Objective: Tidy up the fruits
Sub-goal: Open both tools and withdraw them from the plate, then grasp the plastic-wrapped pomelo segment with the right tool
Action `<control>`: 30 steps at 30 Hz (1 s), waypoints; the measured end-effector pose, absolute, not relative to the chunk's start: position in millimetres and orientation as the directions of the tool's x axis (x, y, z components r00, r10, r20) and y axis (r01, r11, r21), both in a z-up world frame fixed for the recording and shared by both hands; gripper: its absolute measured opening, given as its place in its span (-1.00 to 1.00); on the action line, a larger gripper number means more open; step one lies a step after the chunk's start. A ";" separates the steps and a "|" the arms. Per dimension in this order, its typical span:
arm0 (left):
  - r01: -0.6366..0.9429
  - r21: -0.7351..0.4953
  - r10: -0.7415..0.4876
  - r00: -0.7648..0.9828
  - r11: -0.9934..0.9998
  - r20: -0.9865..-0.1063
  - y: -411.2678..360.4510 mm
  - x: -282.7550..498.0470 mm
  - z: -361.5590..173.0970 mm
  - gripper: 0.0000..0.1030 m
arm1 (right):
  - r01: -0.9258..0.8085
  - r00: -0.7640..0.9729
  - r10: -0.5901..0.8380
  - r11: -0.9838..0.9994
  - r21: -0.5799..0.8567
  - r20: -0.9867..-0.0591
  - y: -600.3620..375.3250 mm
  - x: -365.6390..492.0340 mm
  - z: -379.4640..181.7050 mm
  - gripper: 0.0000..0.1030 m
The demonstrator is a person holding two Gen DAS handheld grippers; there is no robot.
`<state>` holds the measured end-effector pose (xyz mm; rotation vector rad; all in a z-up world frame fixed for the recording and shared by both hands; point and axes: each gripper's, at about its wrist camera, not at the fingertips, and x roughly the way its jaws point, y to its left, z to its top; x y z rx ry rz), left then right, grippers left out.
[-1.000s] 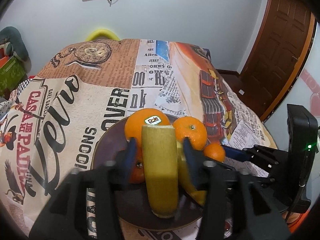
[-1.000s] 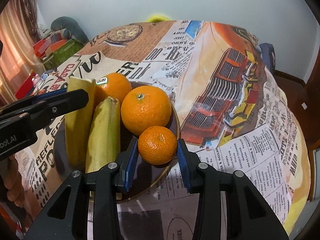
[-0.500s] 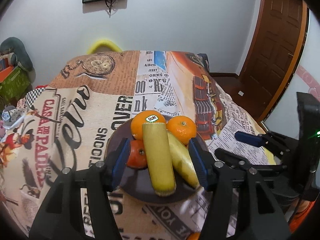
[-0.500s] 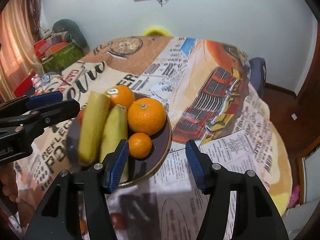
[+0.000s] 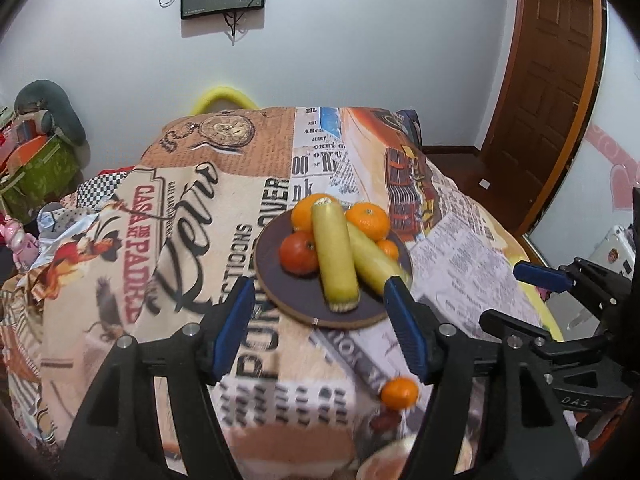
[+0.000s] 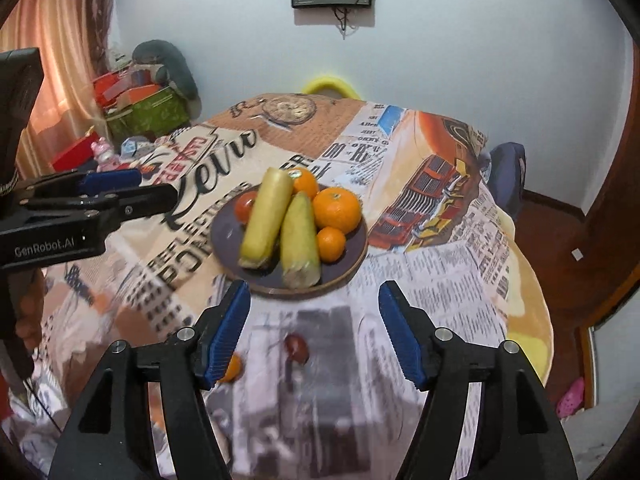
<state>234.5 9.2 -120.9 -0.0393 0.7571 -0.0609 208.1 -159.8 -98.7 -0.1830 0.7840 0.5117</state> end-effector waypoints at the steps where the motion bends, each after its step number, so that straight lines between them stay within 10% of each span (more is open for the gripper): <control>1: 0.041 -0.056 -0.068 0.724 0.998 -0.687 9.9 229.2 -121.6 0.32 | -0.507 0.590 0.373 0.861 0.031 -0.717 -159.0 203.3 -99.2 0.23; 30: 0.029 -0.086 -0.087 0.581 0.996 -0.809 47.6 147.8 -192.3 0.40 | -0.630 0.277 0.405 0.761 0.153 -0.872 -104.2 138.5 -193.5 0.24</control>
